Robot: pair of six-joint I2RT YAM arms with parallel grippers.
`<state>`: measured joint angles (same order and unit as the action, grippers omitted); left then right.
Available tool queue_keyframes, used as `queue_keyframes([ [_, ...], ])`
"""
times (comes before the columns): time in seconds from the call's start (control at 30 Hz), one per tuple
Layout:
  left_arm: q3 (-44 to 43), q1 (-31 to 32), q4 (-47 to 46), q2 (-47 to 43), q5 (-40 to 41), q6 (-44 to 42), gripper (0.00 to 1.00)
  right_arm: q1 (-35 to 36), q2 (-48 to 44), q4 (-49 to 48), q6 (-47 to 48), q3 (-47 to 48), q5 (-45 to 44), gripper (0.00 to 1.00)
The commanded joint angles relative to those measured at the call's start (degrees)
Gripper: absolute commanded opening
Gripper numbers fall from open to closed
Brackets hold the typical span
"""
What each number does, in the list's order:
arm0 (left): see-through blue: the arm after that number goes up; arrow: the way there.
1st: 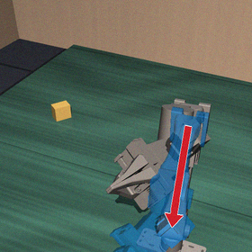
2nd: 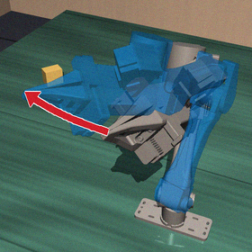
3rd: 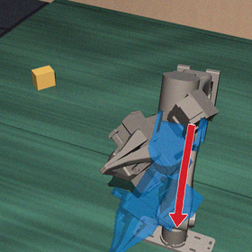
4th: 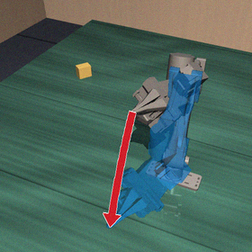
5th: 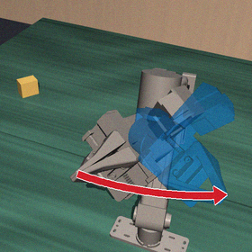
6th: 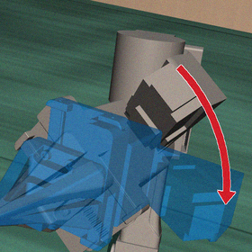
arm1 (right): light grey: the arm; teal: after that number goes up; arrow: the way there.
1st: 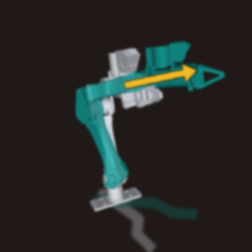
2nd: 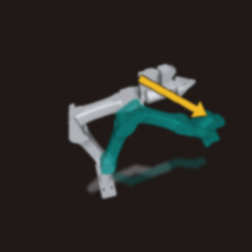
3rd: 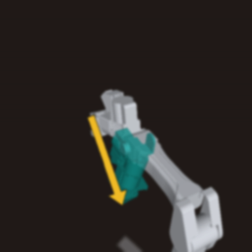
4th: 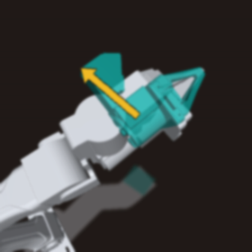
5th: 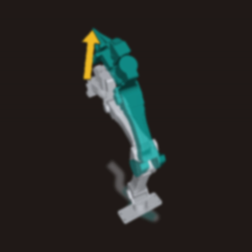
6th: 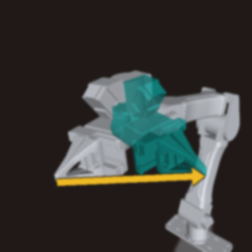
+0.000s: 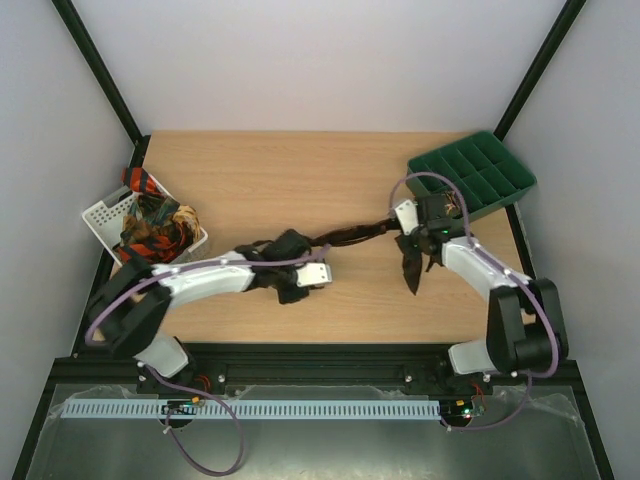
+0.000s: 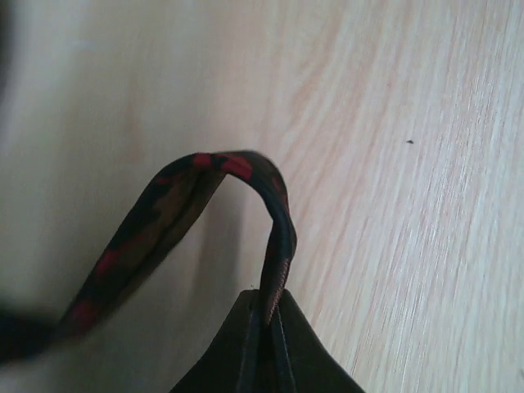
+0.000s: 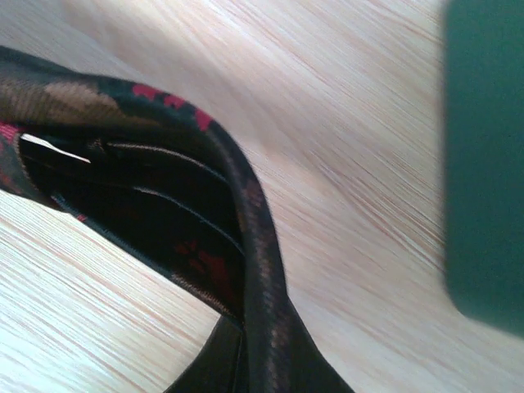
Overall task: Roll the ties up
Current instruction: Flatten out the tie at the center of the board.
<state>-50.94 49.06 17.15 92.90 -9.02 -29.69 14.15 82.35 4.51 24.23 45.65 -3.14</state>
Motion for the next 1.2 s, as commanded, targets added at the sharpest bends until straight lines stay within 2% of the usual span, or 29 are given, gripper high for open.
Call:
queue_keyframes([
  [0.0, 3.34, -7.00, 2.23, -15.42, -4.51, -2.07, 0.02, -7.75, -8.09, 10.09, 7.17, -2.16, -1.81, 0.01],
  [0.2, 6.83, -20.91, 8.63, -28.60, -16.78, -7.78, 0.02, -17.78, -16.41, 20.53, 20.11, -2.56, -4.32, 0.01],
  [0.33, 7.48, -28.10, 12.84, -30.81, -25.63, -10.94, 0.02, -22.72, -18.16, 26.03, 29.69, -2.93, -6.63, 0.01],
  [0.5, 7.91, -34.45, 16.36, -27.22, -30.72, -15.69, 0.02, -30.08, -12.24, 32.26, 37.08, 0.55, -5.47, 0.01],
  [0.6, 8.62, -37.98, 15.89, -22.99, -31.32, -19.10, 0.02, -33.00, -5.37, 31.06, 39.28, 0.77, -5.57, 0.02],
  [0.77, 10.73, -36.82, 9.85, -13.08, -29.06, -17.56, 0.03, -32.72, 7.49, 29.28, 38.06, -1.12, -2.74, 0.01],
  [0.9, 9.14, -35.00, 7.94, -5.75, -26.18, -15.48, 0.04, -32.26, 14.04, 24.85, 38.17, -2.79, -4.07, 0.01],
  [0.97, 8.44, -34.81, 7.40, -3.39, -24.26, -15.25, 0.10, -32.26, 15.76, 23.39, 38.17, -2.47, -4.58, 0.01],
  [1.03, 7.75, -34.95, 6.77, -2.50, -21.78, -14.77, 0.20, -32.26, 16.30, 23.23, 38.01, -1.88, -4.06, 0.05],
  [1.17, 5.44, -36.10, 8.64, -5.48, -19.54, -15.65, 0.47, -32.26, 14.62, 24.42, 38.16, -1.03, -2.78, 0.28],
])
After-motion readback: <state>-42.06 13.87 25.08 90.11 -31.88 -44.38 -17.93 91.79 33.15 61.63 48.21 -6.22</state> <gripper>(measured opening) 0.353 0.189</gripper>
